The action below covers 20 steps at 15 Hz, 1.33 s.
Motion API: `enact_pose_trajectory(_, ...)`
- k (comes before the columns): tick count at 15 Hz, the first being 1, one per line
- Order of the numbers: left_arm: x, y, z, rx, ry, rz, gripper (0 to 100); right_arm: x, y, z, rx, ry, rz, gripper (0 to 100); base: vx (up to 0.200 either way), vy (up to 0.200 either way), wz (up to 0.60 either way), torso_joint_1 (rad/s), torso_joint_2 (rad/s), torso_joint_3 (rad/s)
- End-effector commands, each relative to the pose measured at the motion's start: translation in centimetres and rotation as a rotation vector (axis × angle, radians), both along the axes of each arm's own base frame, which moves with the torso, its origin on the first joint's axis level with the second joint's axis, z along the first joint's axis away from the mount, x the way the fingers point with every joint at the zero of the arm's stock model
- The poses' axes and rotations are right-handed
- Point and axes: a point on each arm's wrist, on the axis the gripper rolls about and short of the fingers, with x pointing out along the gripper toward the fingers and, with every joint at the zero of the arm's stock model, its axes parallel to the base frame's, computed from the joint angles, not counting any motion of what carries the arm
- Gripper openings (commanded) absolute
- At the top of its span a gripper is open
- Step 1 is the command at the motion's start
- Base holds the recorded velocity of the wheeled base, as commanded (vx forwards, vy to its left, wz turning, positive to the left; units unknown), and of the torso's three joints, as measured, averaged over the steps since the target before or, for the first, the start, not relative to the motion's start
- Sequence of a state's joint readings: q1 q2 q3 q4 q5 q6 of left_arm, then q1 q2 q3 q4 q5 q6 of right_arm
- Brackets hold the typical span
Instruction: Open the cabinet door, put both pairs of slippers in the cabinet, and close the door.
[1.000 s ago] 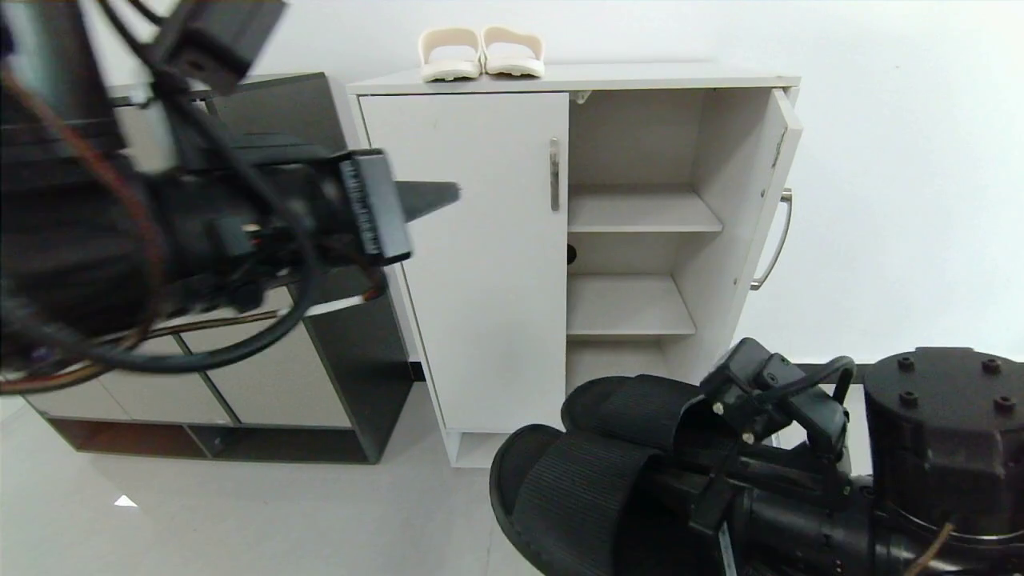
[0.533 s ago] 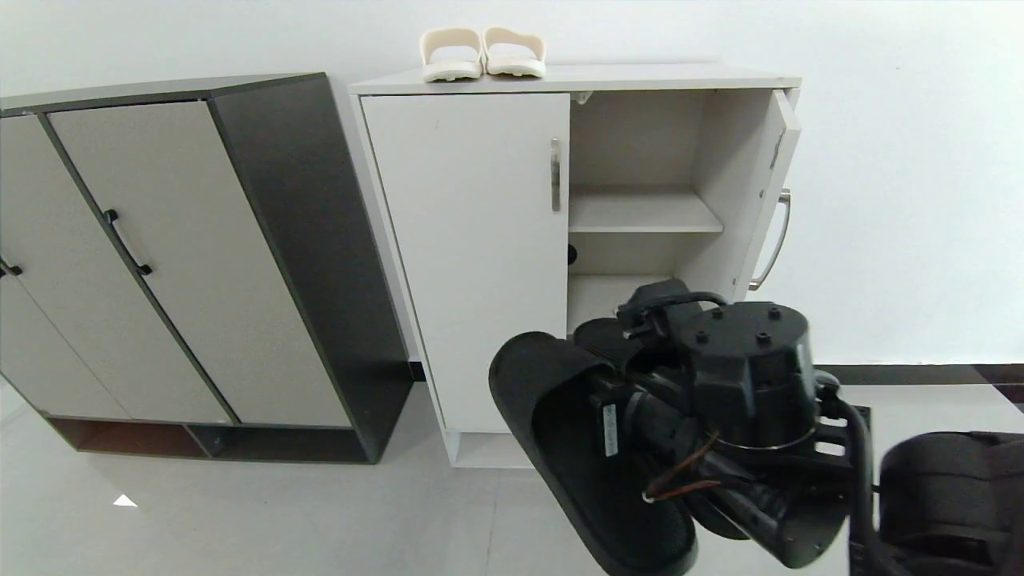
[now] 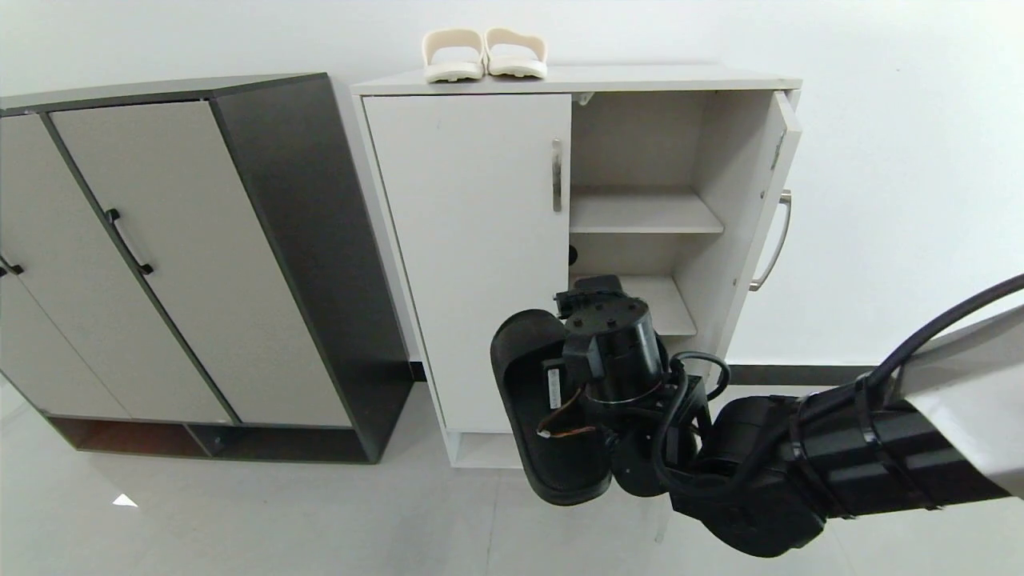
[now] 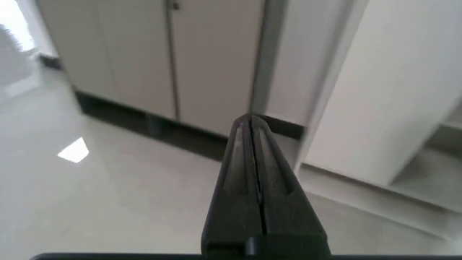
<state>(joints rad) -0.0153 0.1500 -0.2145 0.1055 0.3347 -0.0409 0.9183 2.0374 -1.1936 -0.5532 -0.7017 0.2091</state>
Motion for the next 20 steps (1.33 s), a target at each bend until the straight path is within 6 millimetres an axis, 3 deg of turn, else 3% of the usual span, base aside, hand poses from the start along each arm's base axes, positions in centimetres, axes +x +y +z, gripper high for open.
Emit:
enact_pose_trajectory(1, -0.6, -0.3, -3.2, 0.030, -0.054, -0.097, 0, 0.7, 0.1, -1.0, -0.019, 0.012, -0.012, 0, 0.000, 0.000, 0.00, 0.000, 0.00, 0.000)
enact_pose_trajectory(5, 0.3, -0.7, -5.2, 0.043, -0.030, -0.268, 0, 1.6, -0.1, -1.3, -0.022, 0.014, -0.032, 0, 0.000, 0.000, 0.00, 0.000, 0.00, 0.000)
enact_pose_trajectory(12, 0.3, -0.8, -5.2, 0.094, -0.024, -0.344, 0, 4.0, 0.0, -2.0, -0.016, 0.008, -0.071, 0, 0.000, 0.000, 0.00, 0.000, 0.00, 0.000)
enact_pose_trajectory(16, 0.3, -0.8, -5.2, 0.079, -0.028, -0.345, 0, 5.4, -1.9, -2.1, -0.038, 0.018, -0.151, 0, 0.000, 0.000, 0.00, 0.000, 0.00, 0.000)
enact_pose_trajectory(20, 0.3, -0.8, -5.2, 0.074, -0.028, -0.345, 0, 4.2, -3.8, -2.0, -0.069, 0.029, -0.213, 0, 0.000, 0.000, 0.00, 0.000, 0.00, 0.000)
